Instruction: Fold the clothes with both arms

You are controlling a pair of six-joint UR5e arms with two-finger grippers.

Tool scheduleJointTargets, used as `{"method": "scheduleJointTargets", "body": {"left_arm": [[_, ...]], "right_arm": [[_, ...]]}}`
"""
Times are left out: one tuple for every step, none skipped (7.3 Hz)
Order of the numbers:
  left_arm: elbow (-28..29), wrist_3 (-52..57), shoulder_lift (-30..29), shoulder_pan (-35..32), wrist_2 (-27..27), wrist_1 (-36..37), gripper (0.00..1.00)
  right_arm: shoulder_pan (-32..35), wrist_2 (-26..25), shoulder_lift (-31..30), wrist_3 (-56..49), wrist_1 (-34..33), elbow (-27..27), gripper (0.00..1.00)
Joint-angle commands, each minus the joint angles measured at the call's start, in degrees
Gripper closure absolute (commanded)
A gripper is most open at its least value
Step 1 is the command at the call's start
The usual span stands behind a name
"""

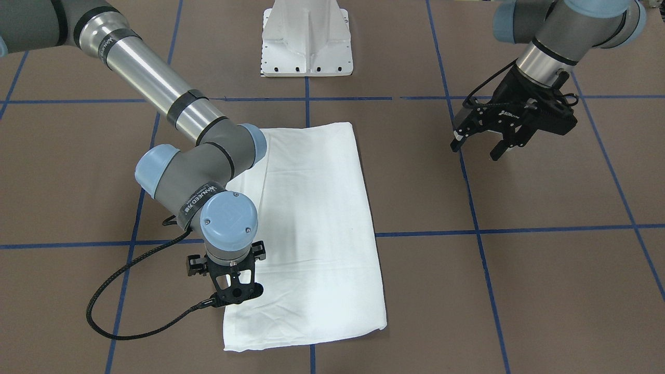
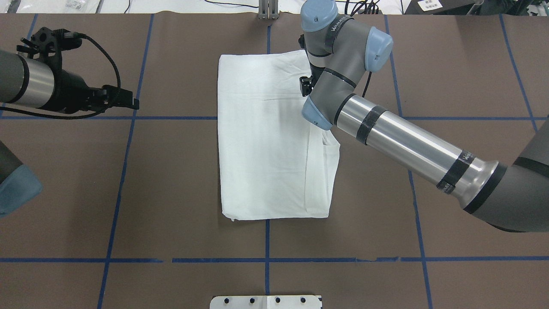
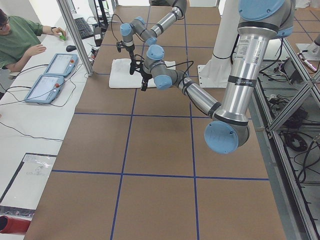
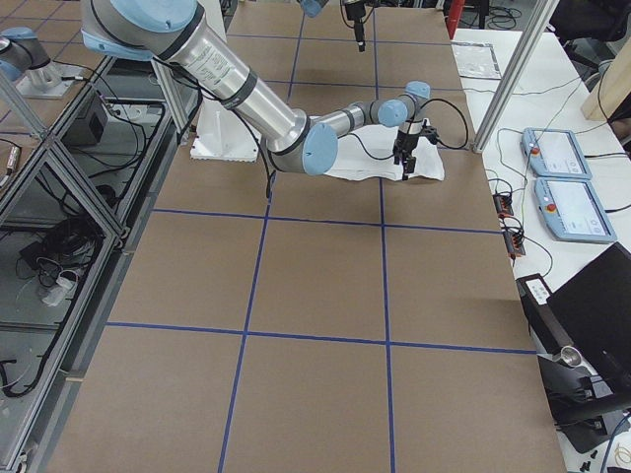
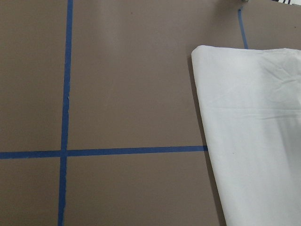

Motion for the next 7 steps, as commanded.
{"method": "scheduleJointTargets", "body": {"left_arm": [[-0.1,0.0,-0.1,0.1,0.1,0.0,0.00],[0.0,0.0,-0.1,0.1,0.1,0.0,0.00],[-0.1,0.0,-0.1,0.1,0.0,0.0,0.00],[-0.1,0.0,-0.2,0.1,0.0,0.0,0.00],[-0.2,0.0,-0.3,0.1,0.0,0.1,0.00],[-0.2,-0.1,-0.5,0.1,0.0,0.2,0.00],[-0.2,-0.1,-0.5,0.1,0.0,0.2,0.00]], "right_arm": [[0.0,1.3,-0.1,-0.3,-2.5,0.0,0.00],[0.0,2.1,-0.1,-2.2,-4.8,0.2,0.00],[0.2,2.2,-0.1,-2.6,-5.8,0.3,0.00],[0.4,2.6,-0.1,-2.9,-6.8,0.3,0.00],[0.9,3.2,-0.4,-3.9,-7.7,0.3,0.00],[1.1,3.3,-1.4,-4.1,-8.1,1.3,0.00],[1.1,3.3,-2.8,-4.1,-8.1,2.4,0.00]]}}
